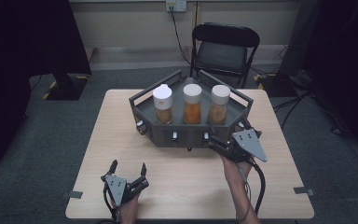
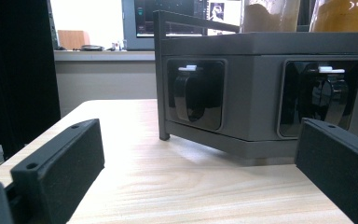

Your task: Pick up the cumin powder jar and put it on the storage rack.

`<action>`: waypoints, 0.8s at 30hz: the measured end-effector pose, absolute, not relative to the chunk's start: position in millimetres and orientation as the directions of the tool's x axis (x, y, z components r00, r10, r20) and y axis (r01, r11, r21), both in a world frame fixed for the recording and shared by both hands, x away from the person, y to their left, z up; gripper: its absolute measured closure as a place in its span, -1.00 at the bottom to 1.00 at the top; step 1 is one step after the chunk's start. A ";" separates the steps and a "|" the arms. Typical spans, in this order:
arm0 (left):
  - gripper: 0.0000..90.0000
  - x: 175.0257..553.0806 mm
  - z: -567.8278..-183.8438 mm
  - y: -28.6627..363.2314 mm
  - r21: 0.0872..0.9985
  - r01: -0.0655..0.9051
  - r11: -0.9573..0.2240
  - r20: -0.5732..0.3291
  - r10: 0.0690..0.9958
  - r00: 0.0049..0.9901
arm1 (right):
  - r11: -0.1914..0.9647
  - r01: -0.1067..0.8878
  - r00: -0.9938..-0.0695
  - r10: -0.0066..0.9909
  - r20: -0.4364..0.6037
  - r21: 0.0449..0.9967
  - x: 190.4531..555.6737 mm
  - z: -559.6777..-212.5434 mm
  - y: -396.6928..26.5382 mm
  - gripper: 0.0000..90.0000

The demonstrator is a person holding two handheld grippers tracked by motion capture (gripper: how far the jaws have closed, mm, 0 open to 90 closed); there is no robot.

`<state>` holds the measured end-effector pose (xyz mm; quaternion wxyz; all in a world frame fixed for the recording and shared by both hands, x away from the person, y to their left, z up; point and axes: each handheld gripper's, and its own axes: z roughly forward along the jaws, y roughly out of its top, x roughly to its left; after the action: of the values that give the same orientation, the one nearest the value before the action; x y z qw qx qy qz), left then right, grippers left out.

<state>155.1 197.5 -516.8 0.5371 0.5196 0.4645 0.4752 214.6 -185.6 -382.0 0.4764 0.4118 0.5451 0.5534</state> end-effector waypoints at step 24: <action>-0.98 155.0 -516.8 197.5 1.000 -0.028 0.008 -0.005 0.993 0.117 | 0.001 -0.106 -0.181 0.983 -0.020 0.994 180.6 -407.6 -194.2 -1.00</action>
<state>155.0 197.5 -516.8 0.5372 0.5197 0.4642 0.4752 180.6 -194.2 -407.6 0.4807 0.4227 0.5191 0.5664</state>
